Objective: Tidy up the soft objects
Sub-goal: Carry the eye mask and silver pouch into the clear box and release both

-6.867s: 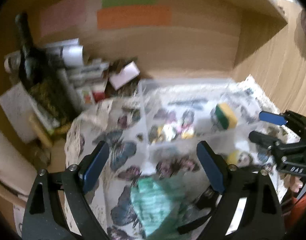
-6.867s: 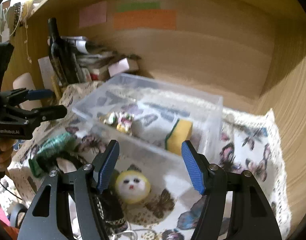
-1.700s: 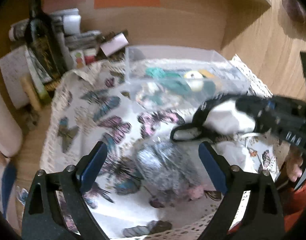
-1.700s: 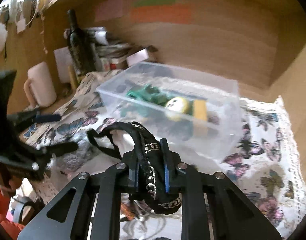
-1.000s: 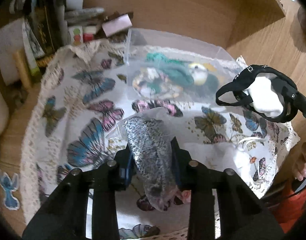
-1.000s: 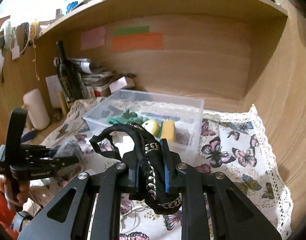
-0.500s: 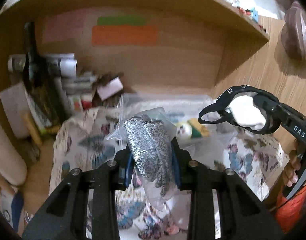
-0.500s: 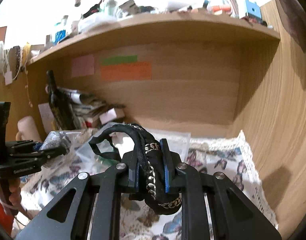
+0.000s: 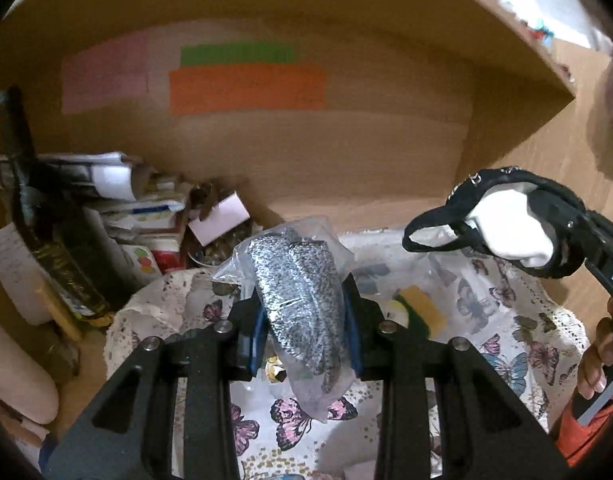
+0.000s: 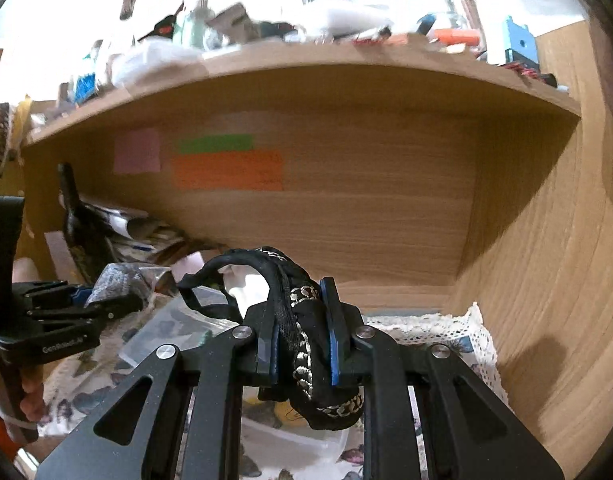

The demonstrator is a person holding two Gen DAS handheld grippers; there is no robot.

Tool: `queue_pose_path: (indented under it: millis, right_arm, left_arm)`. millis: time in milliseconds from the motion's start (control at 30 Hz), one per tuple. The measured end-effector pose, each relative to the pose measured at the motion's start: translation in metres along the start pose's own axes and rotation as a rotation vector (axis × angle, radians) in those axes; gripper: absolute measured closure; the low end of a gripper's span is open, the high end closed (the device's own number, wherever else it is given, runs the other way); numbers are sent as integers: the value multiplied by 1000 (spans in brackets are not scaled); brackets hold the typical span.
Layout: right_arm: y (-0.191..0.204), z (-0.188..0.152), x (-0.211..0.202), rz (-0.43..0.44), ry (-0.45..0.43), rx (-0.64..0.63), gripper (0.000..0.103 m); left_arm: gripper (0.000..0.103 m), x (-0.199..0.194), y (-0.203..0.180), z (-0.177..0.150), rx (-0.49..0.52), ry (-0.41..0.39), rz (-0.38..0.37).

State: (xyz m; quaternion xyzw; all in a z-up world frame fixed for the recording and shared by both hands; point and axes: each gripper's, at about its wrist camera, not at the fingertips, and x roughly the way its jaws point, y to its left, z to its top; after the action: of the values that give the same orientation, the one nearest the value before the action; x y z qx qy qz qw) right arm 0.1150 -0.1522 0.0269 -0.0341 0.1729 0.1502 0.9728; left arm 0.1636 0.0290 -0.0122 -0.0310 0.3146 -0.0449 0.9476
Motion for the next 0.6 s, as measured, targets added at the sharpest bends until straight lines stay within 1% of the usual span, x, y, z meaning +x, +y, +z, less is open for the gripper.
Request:
queue_pose_path:
  millis: [167, 233, 433, 600]
  right_arm:
    - [4, -4, 26, -31, 51, -25, 87]
    - [3, -8, 40, -43, 83, -25, 87]
    - [-3, -26, 81, -69, 195, -12, 87]
    - [-8, -45, 112, -76, 294, -3, 87]
  left_arm:
    - [70, 29, -4, -4, 6, 48, 7]
    - [70, 43, -5, -6, 9, 84, -19]
    - [70, 76, -7, -17, 14, 169, -44]
    - [70, 88, -16, -25, 68, 188, -43]
